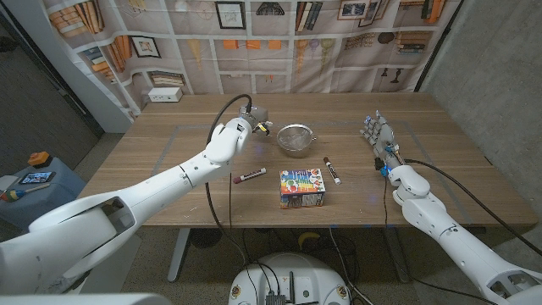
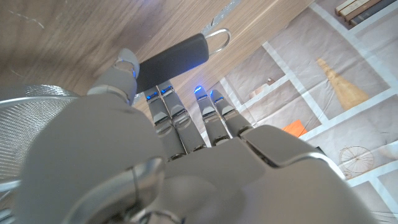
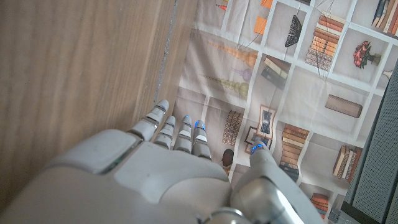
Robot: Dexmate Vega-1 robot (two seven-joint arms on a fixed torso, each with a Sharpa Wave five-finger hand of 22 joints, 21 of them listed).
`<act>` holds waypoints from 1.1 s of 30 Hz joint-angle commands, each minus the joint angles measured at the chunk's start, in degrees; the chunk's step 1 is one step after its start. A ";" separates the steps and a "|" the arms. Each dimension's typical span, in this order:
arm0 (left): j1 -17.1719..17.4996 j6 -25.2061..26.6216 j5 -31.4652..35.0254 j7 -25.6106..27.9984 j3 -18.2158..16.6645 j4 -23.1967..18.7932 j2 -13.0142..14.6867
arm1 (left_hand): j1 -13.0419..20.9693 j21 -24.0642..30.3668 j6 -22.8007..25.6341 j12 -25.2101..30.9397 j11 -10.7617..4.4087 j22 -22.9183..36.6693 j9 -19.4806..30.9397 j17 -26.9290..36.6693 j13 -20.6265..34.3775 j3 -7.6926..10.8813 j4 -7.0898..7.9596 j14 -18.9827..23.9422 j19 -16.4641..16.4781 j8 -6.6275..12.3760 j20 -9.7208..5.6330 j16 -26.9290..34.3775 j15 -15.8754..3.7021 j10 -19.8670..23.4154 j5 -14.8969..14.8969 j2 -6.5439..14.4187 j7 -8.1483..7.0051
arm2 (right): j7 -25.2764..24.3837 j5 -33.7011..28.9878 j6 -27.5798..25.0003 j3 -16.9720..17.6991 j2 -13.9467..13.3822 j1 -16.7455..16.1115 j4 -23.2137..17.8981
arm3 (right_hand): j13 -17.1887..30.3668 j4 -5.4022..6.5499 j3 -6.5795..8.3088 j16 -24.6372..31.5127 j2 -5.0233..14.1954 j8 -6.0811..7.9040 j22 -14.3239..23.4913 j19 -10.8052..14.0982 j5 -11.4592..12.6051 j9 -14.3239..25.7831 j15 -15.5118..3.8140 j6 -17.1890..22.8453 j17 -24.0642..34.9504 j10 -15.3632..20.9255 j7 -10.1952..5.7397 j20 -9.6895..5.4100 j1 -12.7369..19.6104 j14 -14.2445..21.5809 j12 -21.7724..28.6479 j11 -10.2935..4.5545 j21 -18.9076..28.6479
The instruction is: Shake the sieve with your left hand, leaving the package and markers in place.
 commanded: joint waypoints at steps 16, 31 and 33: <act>1.34 12.82 3.29 -2.16 1.29 -0.02 -3.98 | 2.94 0.35 7.28 0.23 -0.75 0.27 0.49 0.32 0.27 -0.45 0.00 1.01 0.39 0.33 0.25 0.07 -9.43 0.49 0.38 3.61 -1.48 | 0.00 0.57 0.13 0.66 -0.71 -1.44 -1.23 | 0.16 -0.16 0.49 0.65 0.13 0.15 0.27 0.12 -0.17 0.13 0.20 0.43 -0.03 0.40 -0.05 -0.05 -0.51 0.10 0.14 0.23 0.07; 1.03 13.27 3.15 0.94 0.09 -3.99 -3.18 | 3.16 0.34 7.28 0.24 -0.75 0.28 0.40 0.31 0.28 -0.65 0.00 1.19 0.47 0.28 0.31 0.04 -9.44 0.44 0.40 3.71 -1.63 | 0.22 0.64 0.55 0.73 -0.67 -1.72 -1.34 | 0.16 -0.19 0.54 0.68 0.14 0.14 0.27 0.11 -0.18 0.13 0.18 0.47 -0.02 0.37 -0.07 -0.04 -0.61 0.05 0.13 0.16 0.07; 1.06 13.33 3.25 1.01 -0.04 -4.32 -3.12 | 3.18 0.34 7.32 0.25 -0.75 0.28 0.38 0.30 0.28 -0.69 0.01 1.21 0.47 0.28 0.29 0.03 -9.42 0.45 0.40 3.71 -1.65 | 0.14 0.61 0.50 0.73 -0.70 -1.79 -1.45 | 0.16 -0.22 0.55 0.68 0.11 0.14 0.27 0.12 -0.19 0.13 0.23 0.46 -0.04 0.36 -0.06 -0.03 -0.60 0.06 0.13 0.18 0.07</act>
